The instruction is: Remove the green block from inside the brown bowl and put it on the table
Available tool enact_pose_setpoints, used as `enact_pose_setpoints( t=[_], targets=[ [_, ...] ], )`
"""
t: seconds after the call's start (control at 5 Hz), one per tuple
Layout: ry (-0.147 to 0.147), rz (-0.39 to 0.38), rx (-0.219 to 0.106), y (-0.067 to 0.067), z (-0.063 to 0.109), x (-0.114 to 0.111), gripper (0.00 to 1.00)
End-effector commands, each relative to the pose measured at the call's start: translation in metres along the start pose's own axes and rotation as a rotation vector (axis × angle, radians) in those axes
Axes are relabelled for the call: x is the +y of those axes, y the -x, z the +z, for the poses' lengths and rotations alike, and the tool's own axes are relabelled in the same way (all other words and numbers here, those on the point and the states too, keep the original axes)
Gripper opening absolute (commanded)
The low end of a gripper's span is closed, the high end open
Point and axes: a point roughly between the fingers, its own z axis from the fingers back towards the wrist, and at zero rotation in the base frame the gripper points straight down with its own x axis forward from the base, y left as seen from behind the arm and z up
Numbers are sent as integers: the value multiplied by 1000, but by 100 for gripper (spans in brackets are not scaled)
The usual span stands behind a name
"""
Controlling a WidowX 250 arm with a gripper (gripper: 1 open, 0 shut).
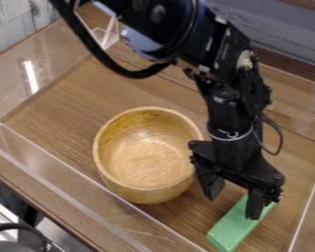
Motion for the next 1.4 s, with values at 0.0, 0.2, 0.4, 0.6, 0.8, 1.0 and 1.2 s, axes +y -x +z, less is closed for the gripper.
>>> enact_pose_setpoints(
  t=[0.0, 0.2, 0.4, 0.6, 0.8, 1.0, 1.2],
  targets=[
    [7, 6, -25, -5, -5, 2, 100],
    [5, 10, -25, -5, -15, 4, 100],
    [5, 14, -26, -5, -18, 5, 0],
    [6, 17, -16, -4, -16, 5, 0],
    [6, 21, -2, -2, -13, 6, 0],
    [6, 24, 12, -1, -9, 6, 0],
    [7, 28, 23, 0, -6, 6, 0]
  ],
)
